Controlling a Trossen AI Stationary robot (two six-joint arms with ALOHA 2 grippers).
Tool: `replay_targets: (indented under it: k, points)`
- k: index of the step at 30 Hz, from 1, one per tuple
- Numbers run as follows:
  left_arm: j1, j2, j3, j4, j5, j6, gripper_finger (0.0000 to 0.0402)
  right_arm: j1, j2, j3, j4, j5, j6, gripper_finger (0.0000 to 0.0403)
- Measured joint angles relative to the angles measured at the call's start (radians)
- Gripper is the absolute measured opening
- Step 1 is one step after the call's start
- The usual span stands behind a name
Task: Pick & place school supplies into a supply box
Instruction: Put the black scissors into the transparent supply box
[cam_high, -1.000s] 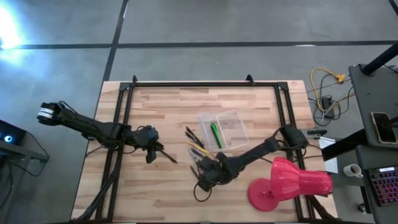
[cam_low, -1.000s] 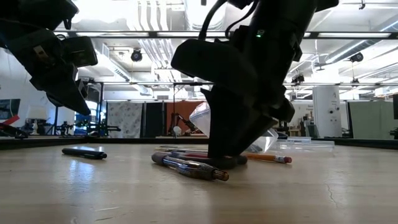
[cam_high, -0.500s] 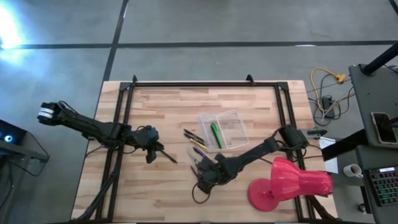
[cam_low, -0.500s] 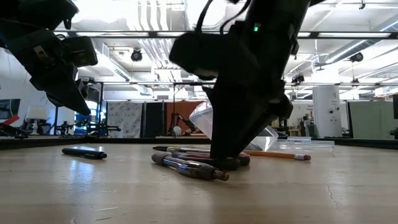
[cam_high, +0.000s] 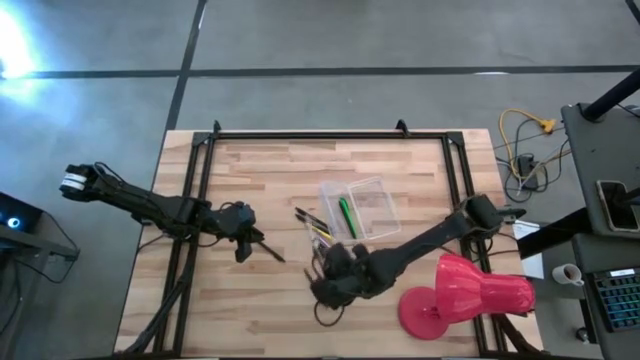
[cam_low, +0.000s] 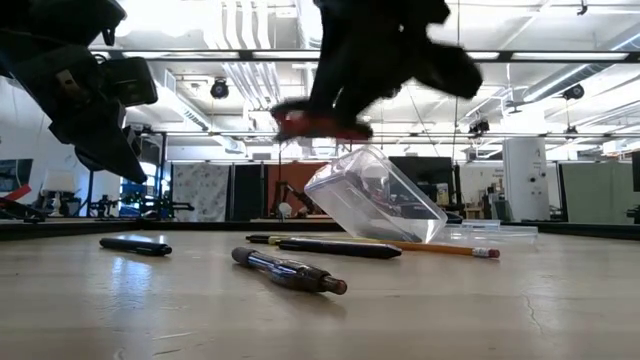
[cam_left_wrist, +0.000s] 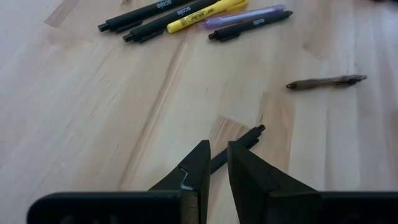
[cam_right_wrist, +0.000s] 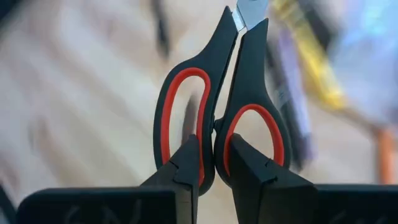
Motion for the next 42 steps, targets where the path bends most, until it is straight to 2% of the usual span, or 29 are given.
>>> replay_targets:
  k: [4, 9, 14, 18, 20, 24, 32, 35, 42]
  points:
    - [0.0, 0.0, 0.0, 0.003, 0.0, -0.003, 0.0039, 0.004, -0.048, -0.005, -0.056, 0.144, 0.138, 0.0046]
    - [0.0, 0.0, 0.0, 0.001, 0.0, -0.004, 0.0039, -0.001, -0.101, -0.004, -0.153, 0.219, 0.183, 0.0046]
    - [0.0, 0.0, 0.0, 0.003, 0.0, -0.004, 0.0039, -0.035, -0.115, -0.008, -0.437, 0.237, 0.31, 0.0046]
    - [0.0, 0.0, 0.0, 0.013, 0.0, -0.005, 0.0039, -0.074, -0.12, -0.031, -0.567, 0.183, 0.273, 0.0046]
    - [0.0, 0.0, 0.0, 0.016, 0.0, -0.005, 0.0039, -0.103, -0.119, -0.048, -0.522, 0.158, 0.168, 0.0046]
    - [-0.002, 0.0, 0.0, 0.025, 0.0, -0.006, 0.0039, -0.169, -0.118, -0.089, -0.318, 0.084, -0.034, 0.0045]
    - [-0.017, 0.0, 0.0, 0.028, 0.0, -0.043, 0.0039, -0.263, -0.028, -0.114, -0.083, -0.126, -0.221, 0.0045]
    - [-0.027, 0.0, 0.0, 0.03, 0.0, -0.061, 0.0039, -0.269, -0.01, -0.113, -0.029, -0.195, -0.258, 0.0057]
    - [-0.038, 0.0, 0.0, 0.032, 0.0, -0.072, 0.0039, -0.273, 0.004, -0.132, -0.042, -0.223, -0.255, 0.0105]
